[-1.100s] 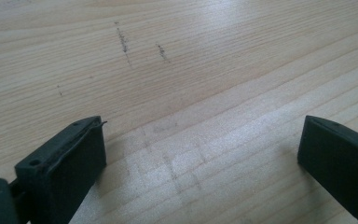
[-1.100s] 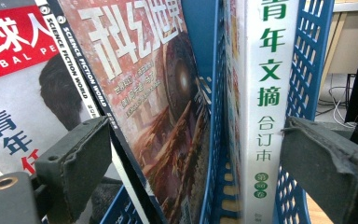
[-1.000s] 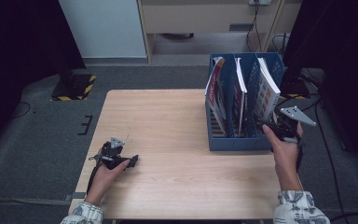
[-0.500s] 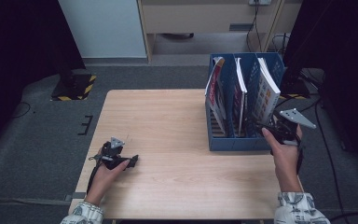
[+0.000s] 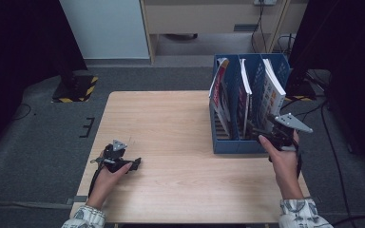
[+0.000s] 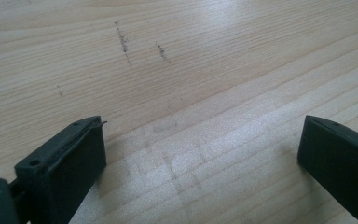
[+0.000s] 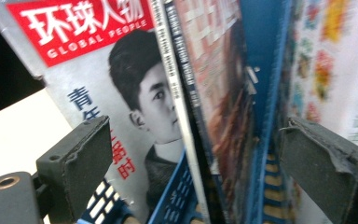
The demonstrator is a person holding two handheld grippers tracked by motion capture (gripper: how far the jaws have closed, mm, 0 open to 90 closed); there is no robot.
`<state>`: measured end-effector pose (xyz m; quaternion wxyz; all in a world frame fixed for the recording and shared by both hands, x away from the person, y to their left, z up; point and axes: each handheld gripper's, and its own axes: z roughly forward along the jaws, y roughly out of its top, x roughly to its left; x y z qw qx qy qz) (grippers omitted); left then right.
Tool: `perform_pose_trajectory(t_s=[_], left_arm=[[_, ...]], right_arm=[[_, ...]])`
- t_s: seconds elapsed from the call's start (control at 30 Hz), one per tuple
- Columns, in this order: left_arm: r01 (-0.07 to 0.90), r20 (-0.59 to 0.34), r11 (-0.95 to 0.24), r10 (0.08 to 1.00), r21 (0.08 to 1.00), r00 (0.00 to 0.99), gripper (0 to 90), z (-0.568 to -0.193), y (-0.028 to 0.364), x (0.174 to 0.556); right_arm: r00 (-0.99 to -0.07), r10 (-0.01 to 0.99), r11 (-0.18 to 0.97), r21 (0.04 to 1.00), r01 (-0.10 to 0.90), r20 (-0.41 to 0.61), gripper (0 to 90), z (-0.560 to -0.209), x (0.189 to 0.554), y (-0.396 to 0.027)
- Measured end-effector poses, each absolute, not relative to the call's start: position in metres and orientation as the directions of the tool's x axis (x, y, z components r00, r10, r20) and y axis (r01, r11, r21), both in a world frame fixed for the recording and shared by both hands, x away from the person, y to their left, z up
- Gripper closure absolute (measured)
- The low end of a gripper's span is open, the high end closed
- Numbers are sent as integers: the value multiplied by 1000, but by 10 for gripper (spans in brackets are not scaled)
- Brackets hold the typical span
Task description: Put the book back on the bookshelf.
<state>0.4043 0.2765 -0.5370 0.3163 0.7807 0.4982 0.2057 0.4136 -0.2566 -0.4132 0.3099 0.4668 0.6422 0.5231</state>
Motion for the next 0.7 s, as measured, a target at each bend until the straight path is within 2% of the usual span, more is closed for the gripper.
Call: perform_pose_trajectory(t_s=[0.7], left_arm=[[648, 8, -303, 909, 698, 416, 3, -537, 276, 404]], right_arm=[[-542, 834, 105, 934, 342, 104, 107, -415, 404, -204]])
